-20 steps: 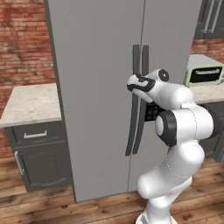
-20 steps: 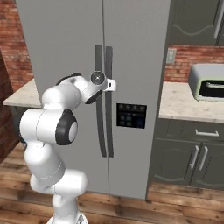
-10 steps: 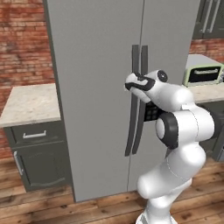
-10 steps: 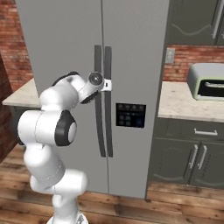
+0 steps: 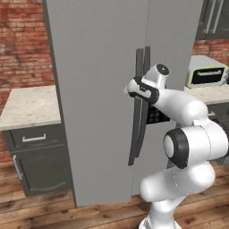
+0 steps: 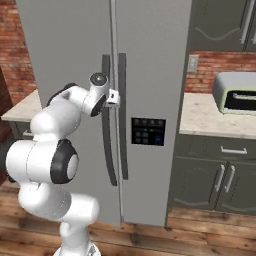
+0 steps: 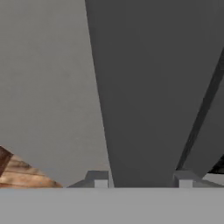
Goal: Take the donuts from the fridge and place them on the empty tray on the dining counter.
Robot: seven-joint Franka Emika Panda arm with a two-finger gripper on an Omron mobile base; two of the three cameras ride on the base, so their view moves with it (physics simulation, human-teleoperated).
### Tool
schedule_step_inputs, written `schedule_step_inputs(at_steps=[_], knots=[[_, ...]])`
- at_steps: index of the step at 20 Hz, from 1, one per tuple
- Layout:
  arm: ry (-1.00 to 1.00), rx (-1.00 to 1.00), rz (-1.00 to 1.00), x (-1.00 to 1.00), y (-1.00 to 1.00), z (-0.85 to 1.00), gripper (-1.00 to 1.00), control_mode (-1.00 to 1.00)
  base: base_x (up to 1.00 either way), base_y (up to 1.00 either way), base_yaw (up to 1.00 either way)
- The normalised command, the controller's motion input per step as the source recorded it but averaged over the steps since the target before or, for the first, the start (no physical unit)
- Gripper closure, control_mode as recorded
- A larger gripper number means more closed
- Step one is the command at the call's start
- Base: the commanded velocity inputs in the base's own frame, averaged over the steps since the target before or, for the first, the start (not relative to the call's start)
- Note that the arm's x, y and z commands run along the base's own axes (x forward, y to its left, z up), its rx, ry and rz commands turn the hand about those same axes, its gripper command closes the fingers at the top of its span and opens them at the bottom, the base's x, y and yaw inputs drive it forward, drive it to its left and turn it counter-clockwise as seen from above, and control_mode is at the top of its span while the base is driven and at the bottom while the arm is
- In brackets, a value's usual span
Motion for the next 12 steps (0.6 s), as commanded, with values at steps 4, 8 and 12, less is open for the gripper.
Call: schedule_step_inputs(at_steps=[4, 8, 12], knots=[[-0.22, 0.00, 0.00, -1.00, 1.00, 0.02, 1.00, -1.00, 0.00, 0.00, 0.00], [-0.58, 0.00, 0.00, -1.00, 1.00, 0.03, 1.00, -1.00, 0.00, 0.00, 0.00], [-0.26, 0.01, -0.04, -1.00, 0.06, 0.96, 1.00, -1.00, 0.00, 0.00, 0.00]])
